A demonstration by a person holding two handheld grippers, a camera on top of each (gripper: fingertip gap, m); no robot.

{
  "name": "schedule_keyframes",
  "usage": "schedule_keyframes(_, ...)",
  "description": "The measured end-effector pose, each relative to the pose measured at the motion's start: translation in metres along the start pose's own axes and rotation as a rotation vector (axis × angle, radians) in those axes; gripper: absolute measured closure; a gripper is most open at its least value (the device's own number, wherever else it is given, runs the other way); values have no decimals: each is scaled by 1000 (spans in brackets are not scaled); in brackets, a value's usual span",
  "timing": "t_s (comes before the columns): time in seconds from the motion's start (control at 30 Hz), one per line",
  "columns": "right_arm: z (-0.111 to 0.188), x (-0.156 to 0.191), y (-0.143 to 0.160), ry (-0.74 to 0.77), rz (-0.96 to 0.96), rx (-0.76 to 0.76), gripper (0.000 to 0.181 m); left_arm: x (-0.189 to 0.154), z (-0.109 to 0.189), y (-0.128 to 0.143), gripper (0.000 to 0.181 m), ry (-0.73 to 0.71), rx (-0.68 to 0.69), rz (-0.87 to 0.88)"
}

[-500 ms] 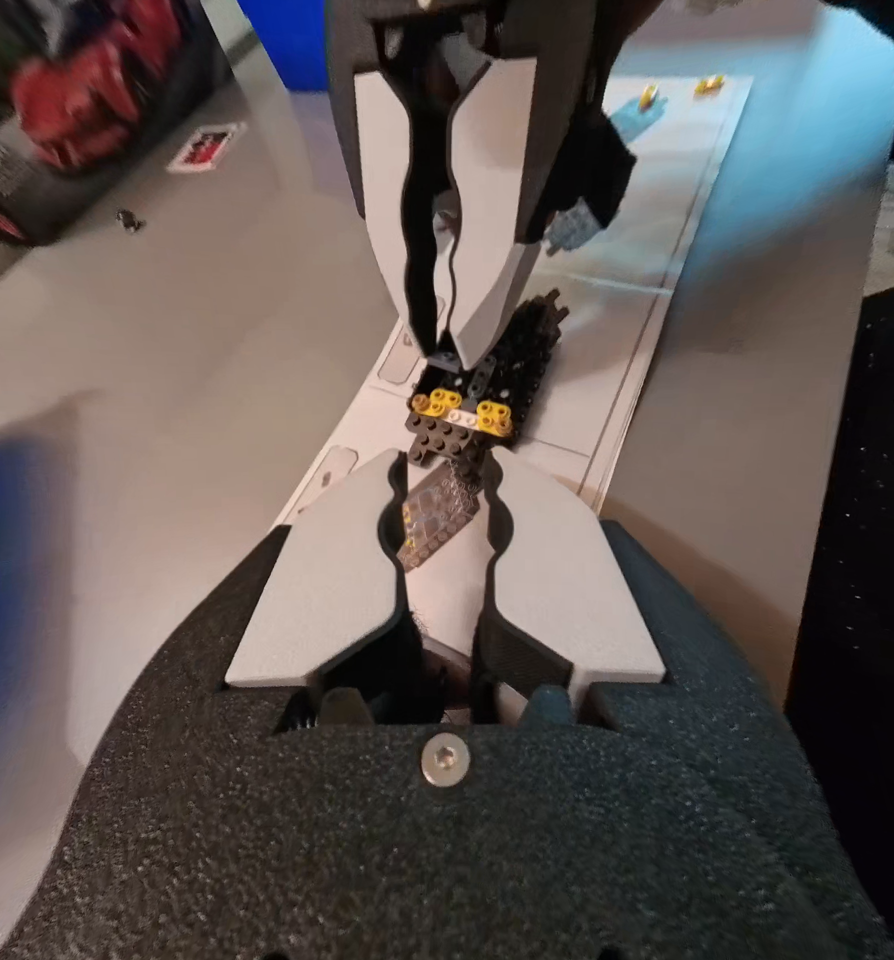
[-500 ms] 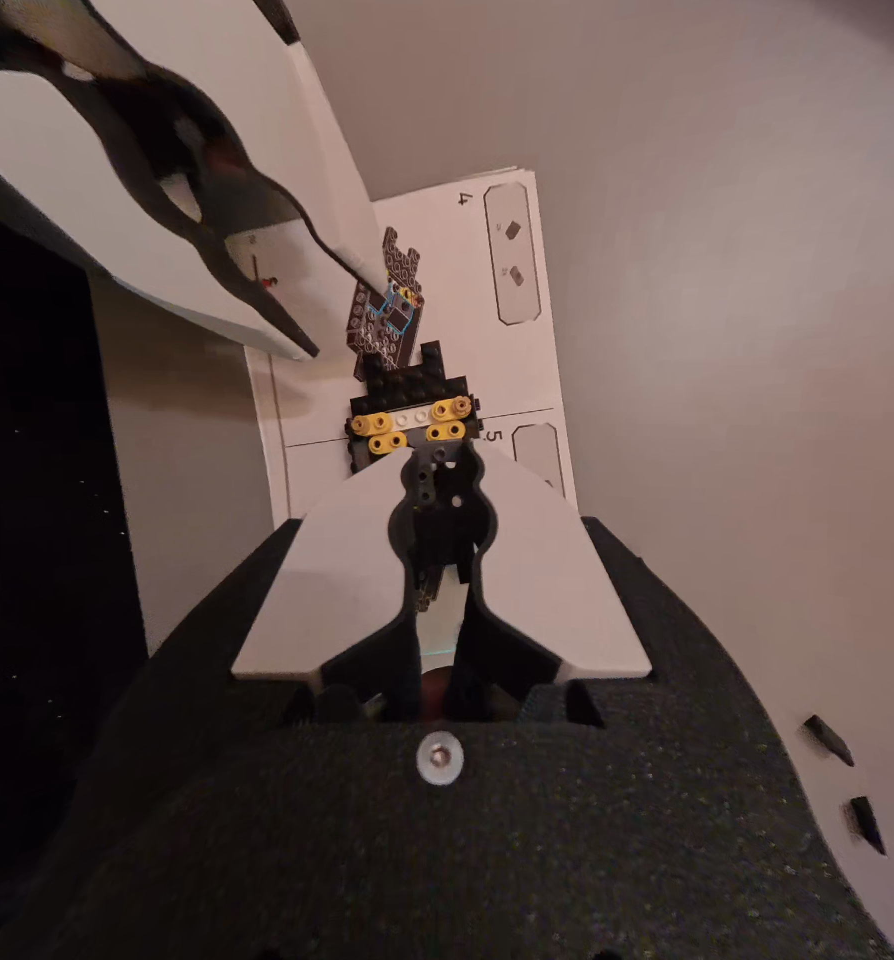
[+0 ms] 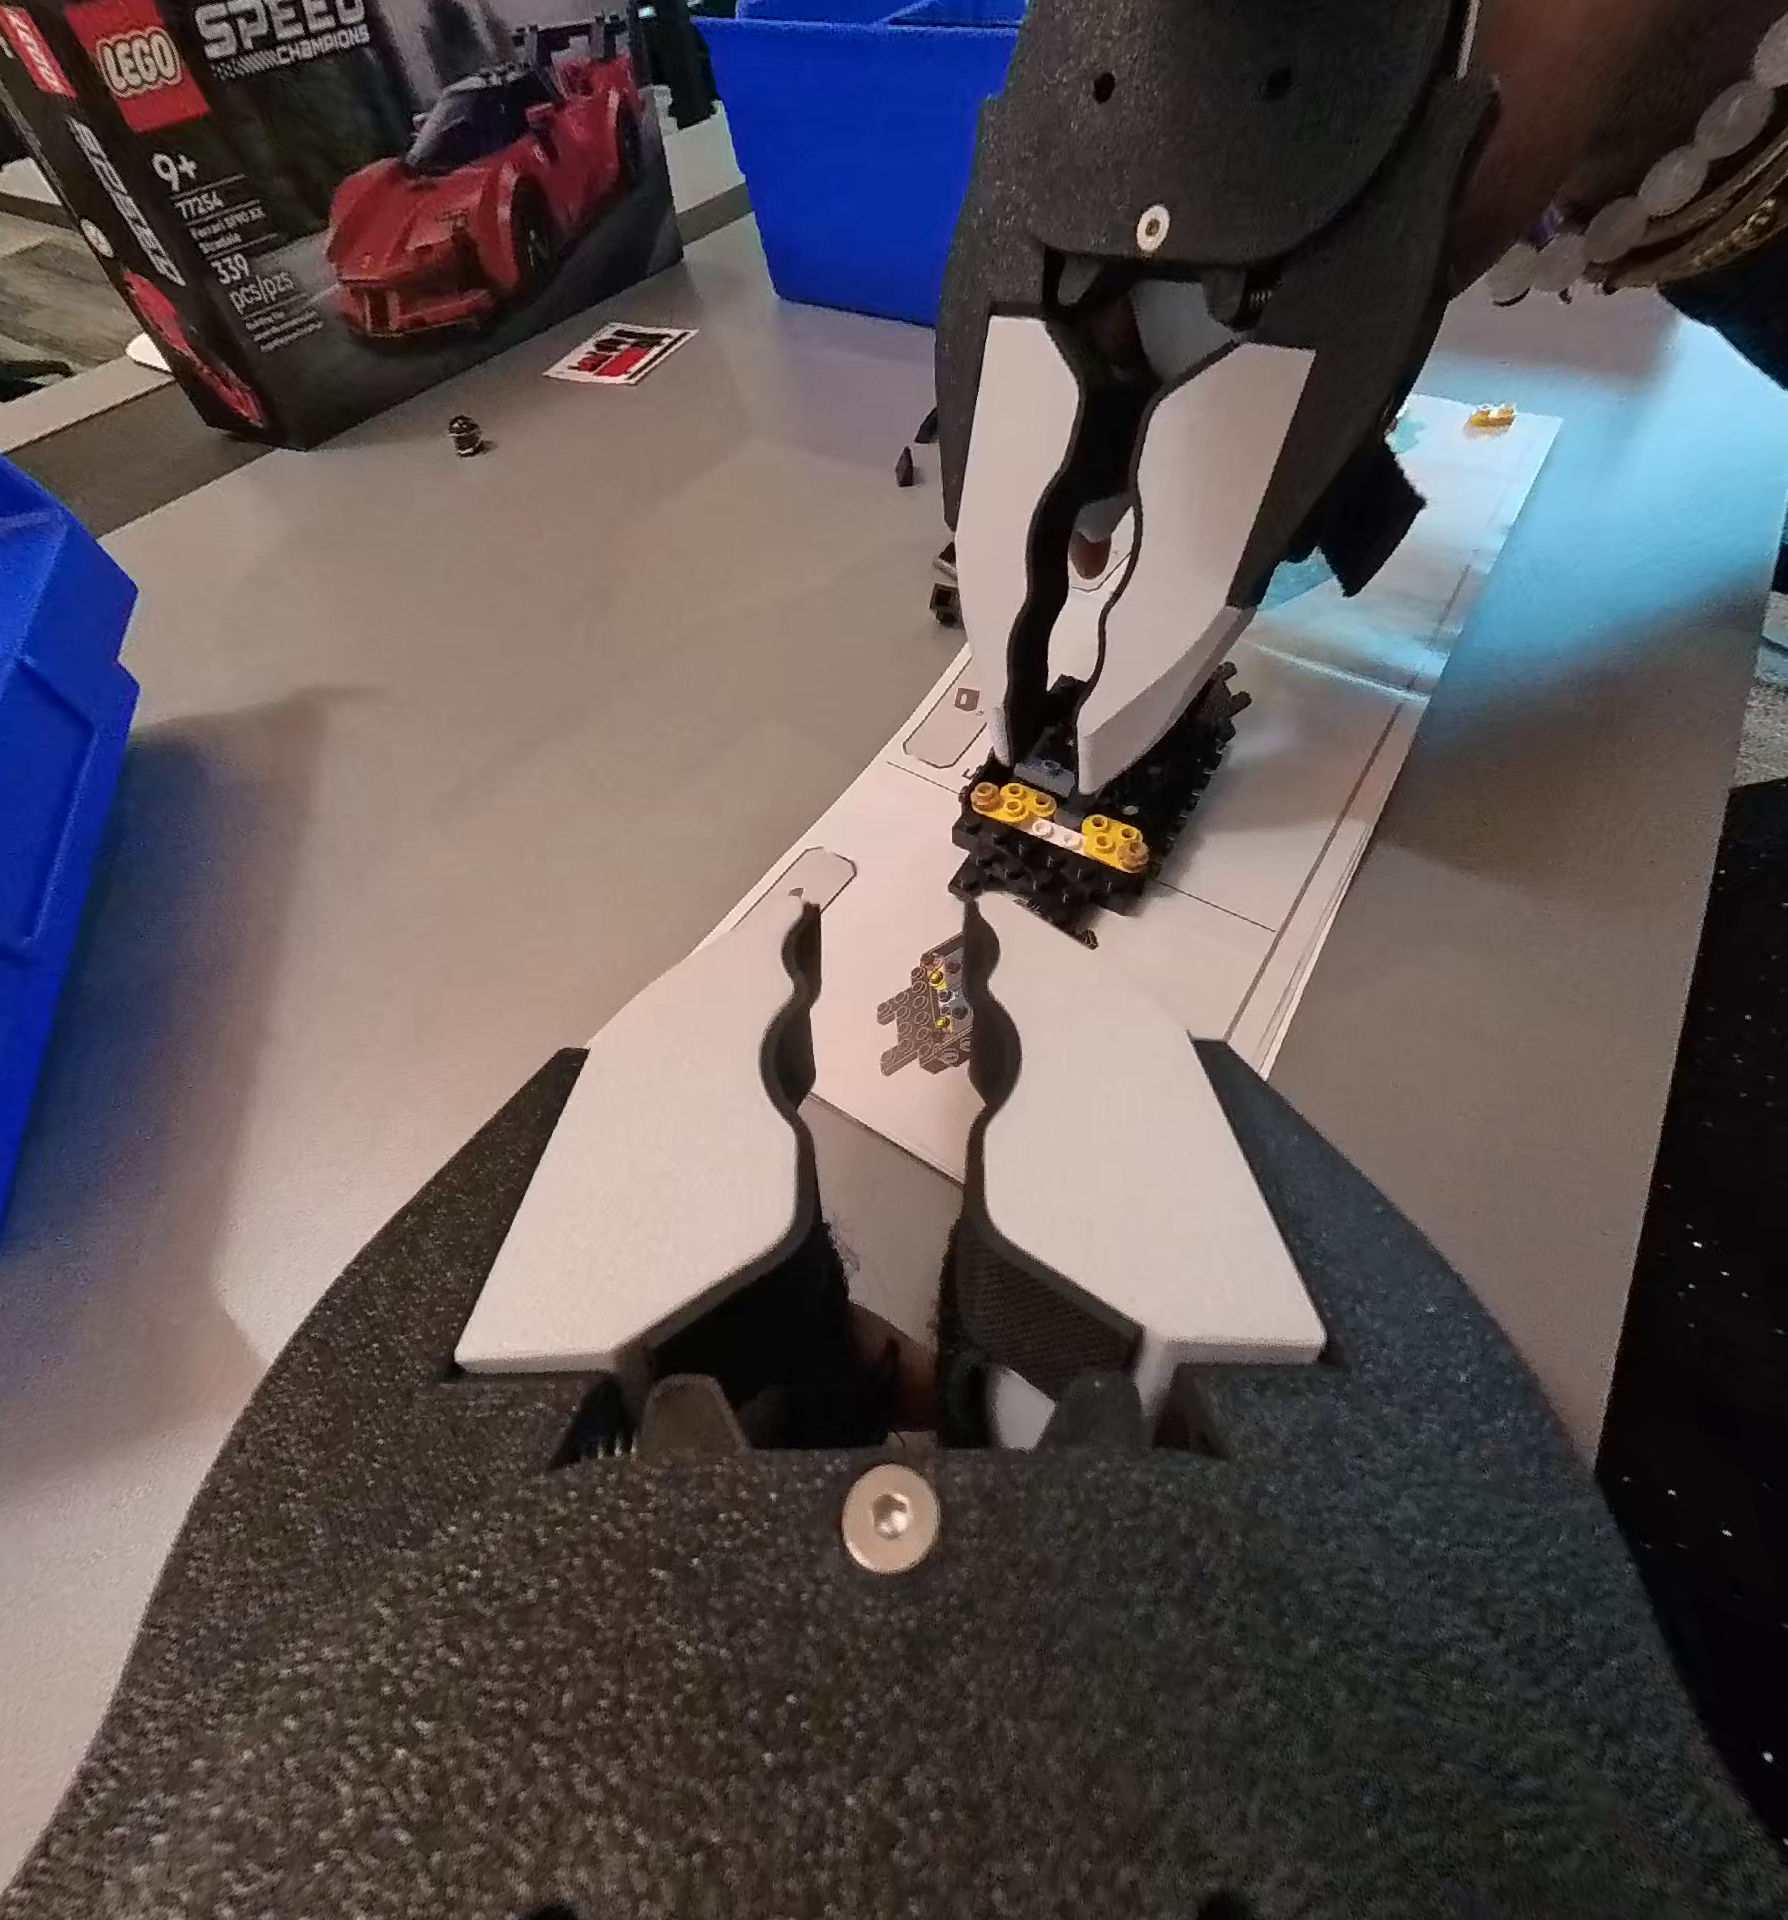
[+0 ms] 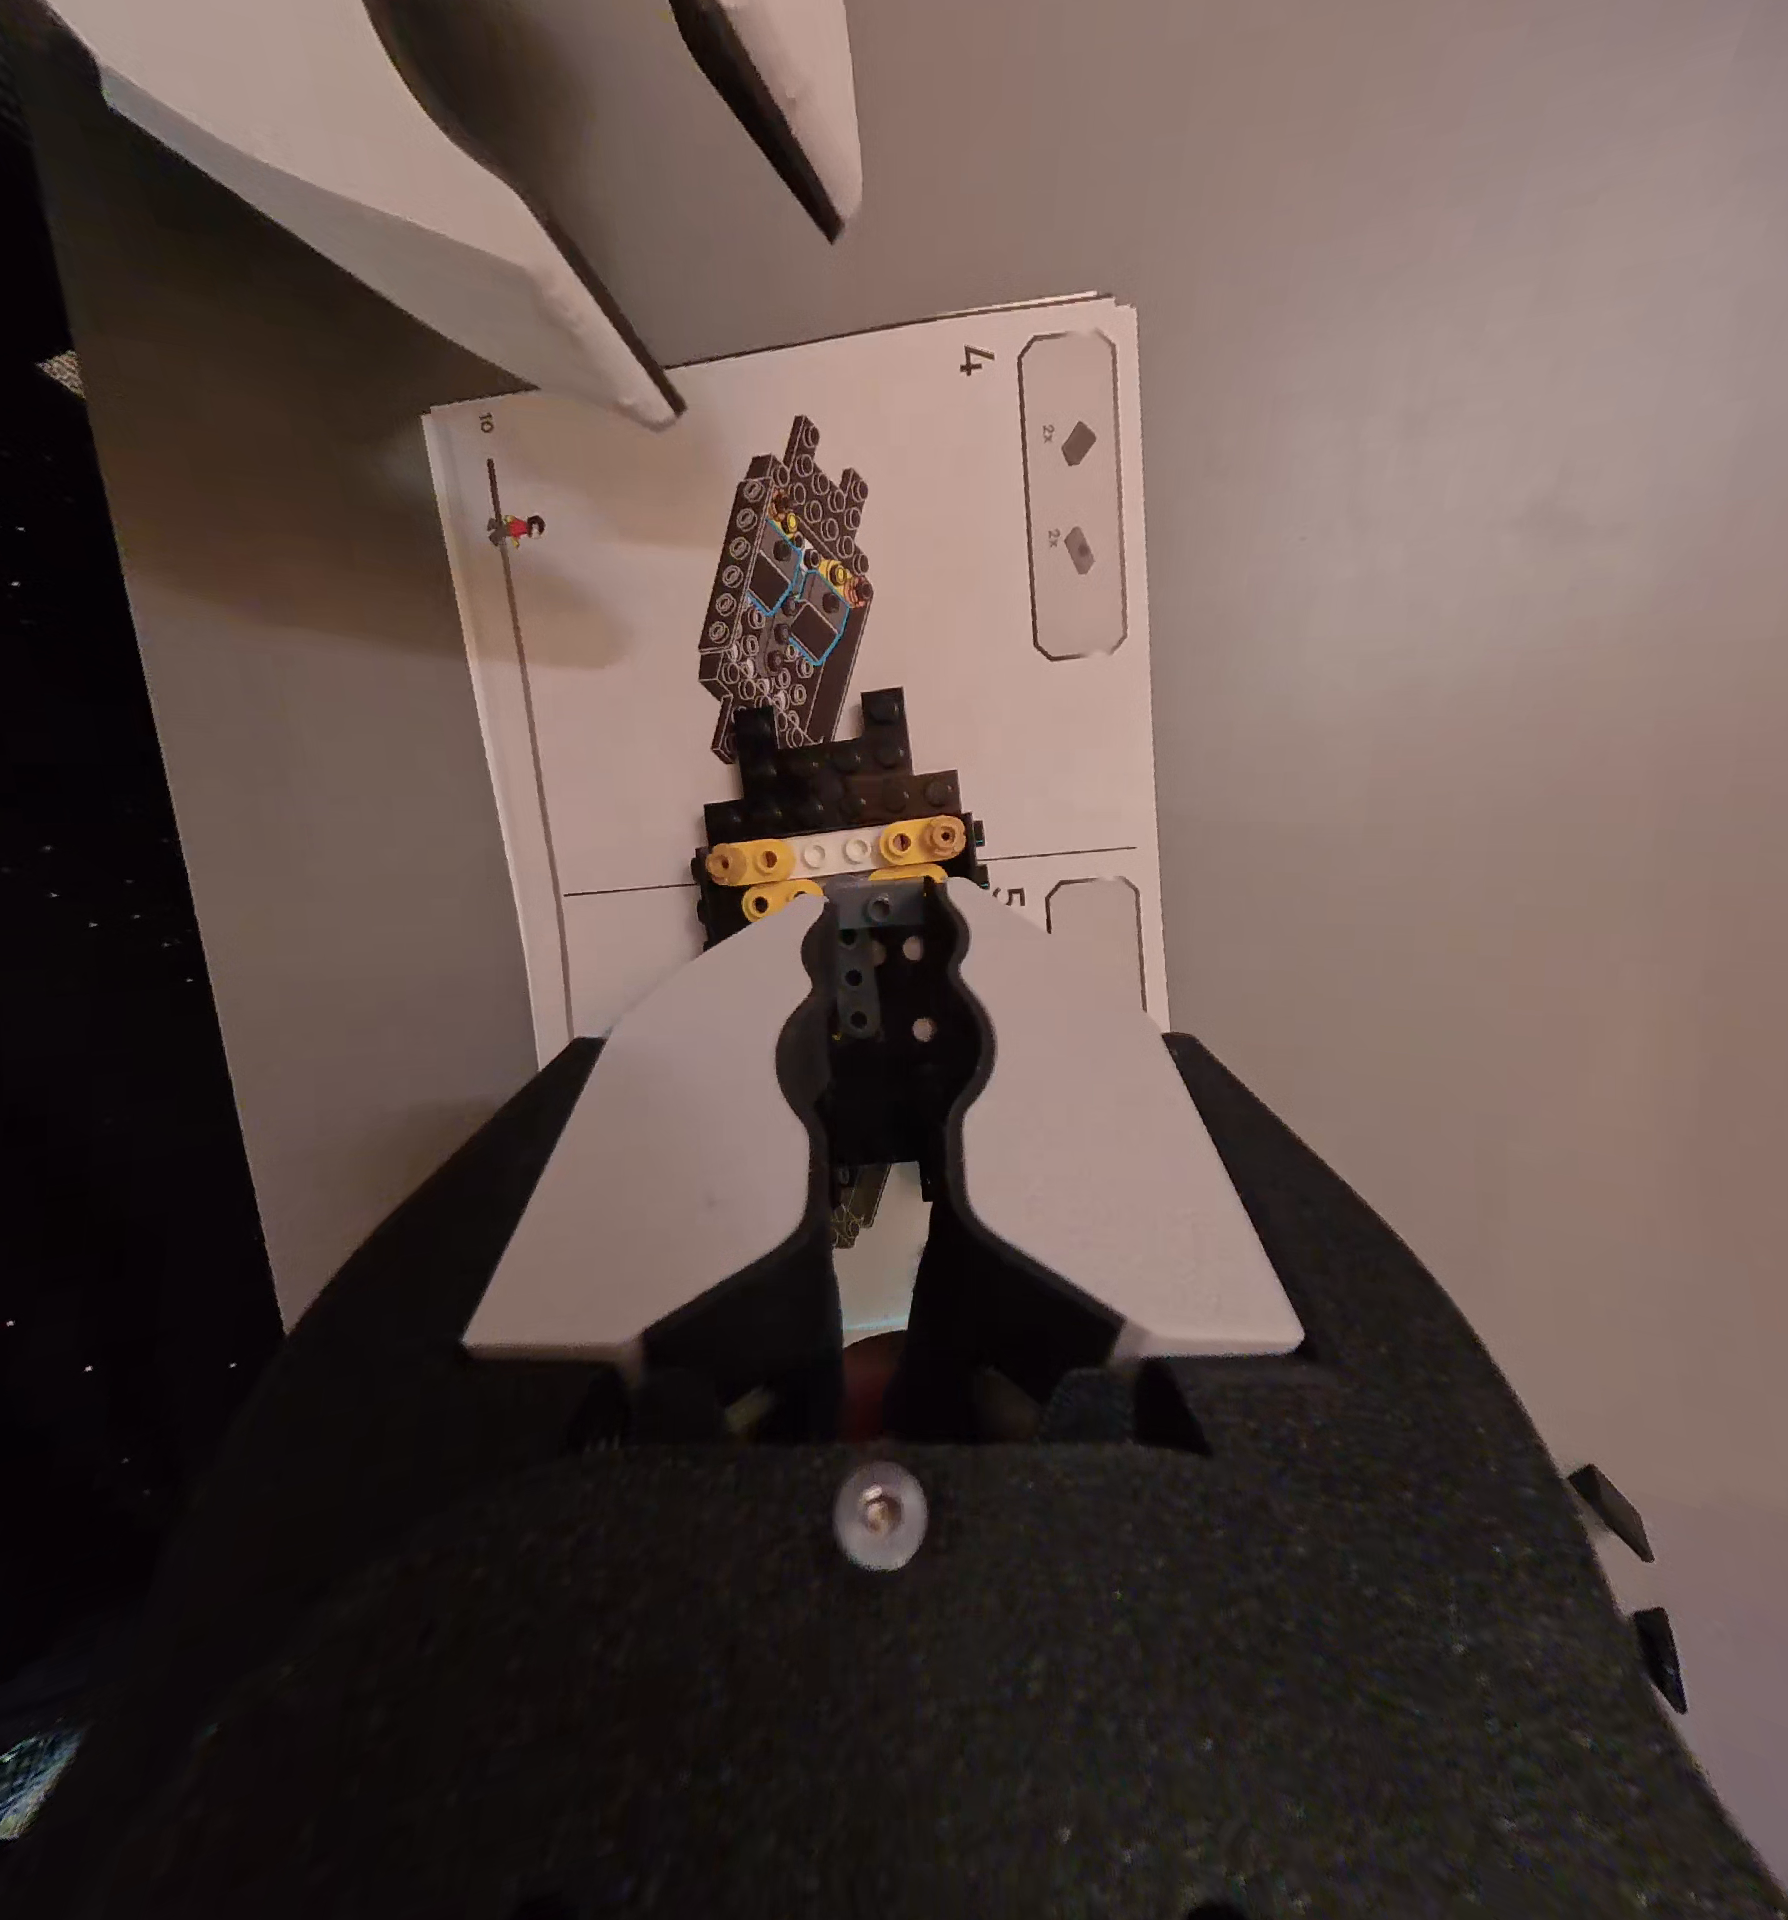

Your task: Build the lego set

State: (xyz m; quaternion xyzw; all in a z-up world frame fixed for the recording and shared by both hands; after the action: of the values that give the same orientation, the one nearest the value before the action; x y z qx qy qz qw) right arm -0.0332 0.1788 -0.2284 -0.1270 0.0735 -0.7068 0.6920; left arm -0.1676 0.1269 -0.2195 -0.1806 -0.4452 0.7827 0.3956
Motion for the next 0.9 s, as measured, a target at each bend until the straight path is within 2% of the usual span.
schedule_keyframes(0.5,-3,-2,-1,-4,0,8,166,1,1,0,154,9,-9,11)
schedule_keyframes(0.73,-3,-1,-1,-6,-4,6,166,-3,0,0,141,48,-3,-23)
schedule_keyframes(0.9,-3,-1,-1,-7,-5,5,166,-4,1,0,139,57,-10,-26)
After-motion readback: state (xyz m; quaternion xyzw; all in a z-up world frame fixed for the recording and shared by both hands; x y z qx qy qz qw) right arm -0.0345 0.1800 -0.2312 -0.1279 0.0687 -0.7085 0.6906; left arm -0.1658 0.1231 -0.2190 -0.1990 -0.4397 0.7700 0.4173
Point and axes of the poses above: each gripper's, where its closed fingertips meet, z back along the fingers, y out of its underside, x = y × z across the jaws, the point moved 6 cm from there along z, back along the fingers, and after that the axes turned 9 degrees about x, right-handed, at the moved point
